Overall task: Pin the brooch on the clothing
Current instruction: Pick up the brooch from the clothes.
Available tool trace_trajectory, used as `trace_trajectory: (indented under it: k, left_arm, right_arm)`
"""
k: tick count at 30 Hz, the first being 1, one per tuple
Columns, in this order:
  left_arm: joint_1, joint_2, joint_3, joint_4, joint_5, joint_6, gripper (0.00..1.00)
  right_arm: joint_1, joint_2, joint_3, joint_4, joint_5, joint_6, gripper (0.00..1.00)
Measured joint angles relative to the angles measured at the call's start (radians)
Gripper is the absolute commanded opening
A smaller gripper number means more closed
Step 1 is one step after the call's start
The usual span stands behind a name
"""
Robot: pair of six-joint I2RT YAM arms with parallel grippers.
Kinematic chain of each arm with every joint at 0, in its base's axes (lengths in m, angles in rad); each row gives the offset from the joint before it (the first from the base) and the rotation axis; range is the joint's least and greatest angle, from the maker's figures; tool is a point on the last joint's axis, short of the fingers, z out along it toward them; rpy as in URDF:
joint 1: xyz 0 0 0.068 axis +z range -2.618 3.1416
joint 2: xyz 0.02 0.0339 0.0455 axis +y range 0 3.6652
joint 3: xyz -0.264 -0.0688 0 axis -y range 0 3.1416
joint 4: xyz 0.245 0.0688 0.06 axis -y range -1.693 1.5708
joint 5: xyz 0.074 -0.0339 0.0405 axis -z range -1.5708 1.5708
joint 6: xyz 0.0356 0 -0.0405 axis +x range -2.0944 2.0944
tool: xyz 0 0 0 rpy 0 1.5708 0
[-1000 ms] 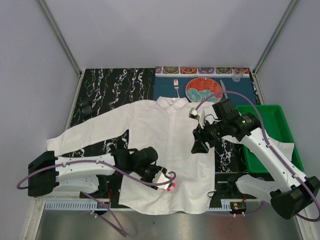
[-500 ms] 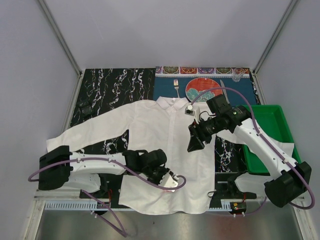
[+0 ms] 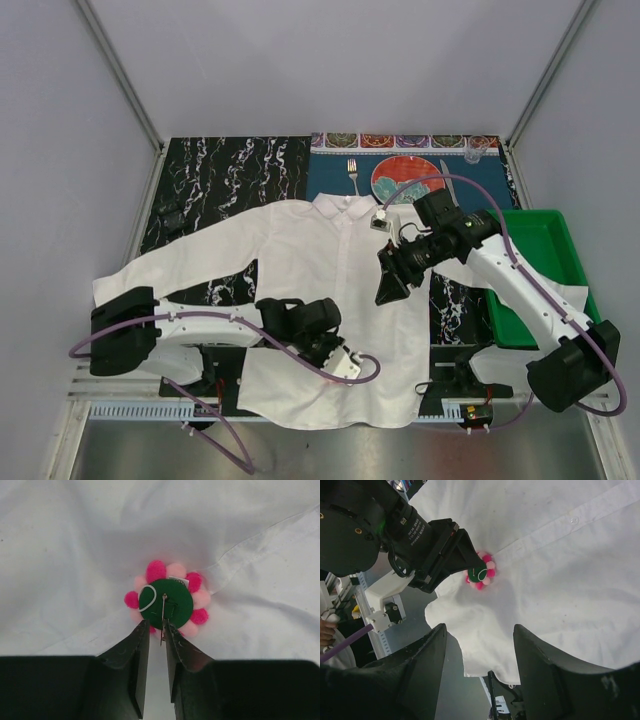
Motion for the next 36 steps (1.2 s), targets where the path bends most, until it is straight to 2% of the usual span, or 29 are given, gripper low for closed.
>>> trace_trajectory:
  k: [3, 6, 10, 17, 21, 26, 32, 36]
  left_arm:
    - [0.0, 0.012, 0.005, -0.019, -0.002, 0.02, 0.28]
    - [0.0, 0.014, 0.007, -0.037, -0.001, 0.031, 0.18]
    - [0.0, 0.022, 0.013, -0.051, -0.002, 0.042, 0.0]
    - [0.0, 0.019, 0.053, -0.101, -0.044, 0.077, 0.0]
    - [0.0, -0.047, 0.103, -0.149, -0.116, 0.151, 0.0]
    - [0.0, -0.162, 0.179, -0.232, -0.175, 0.295, 0.0]
    - [-0.003, -0.25, 0.185, -0.305, -0.286, 0.503, 0.0]
    - [-0.004, -0.254, 0.185, -0.335, -0.377, 0.606, 0.0]
  right_arm:
    - [-0.002, 0.008, 0.0, -0.004, -0.003, -0.005, 0.62]
    - [-0.006, 0.01, 0.0, -0.007, -0.006, -0.013, 0.62]
    - [-0.009, 0.01, 0.0, -0.008, -0.012, -0.021, 0.62]
    - [-0.01, 0.017, 0.0, -0.011, -0.024, -0.023, 0.61]
    - [-0.012, 0.055, 0.0, -0.011, -0.076, -0.018, 0.63]
    - [-0.013, 0.142, 0.002, 0.002, -0.158, 0.02, 0.73]
    - [-0.013, 0.297, 0.036, 0.001, -0.246, 0.086, 0.77]
    - [-0.013, 0.355, 0.055, -0.002, -0.291, 0.141, 0.93]
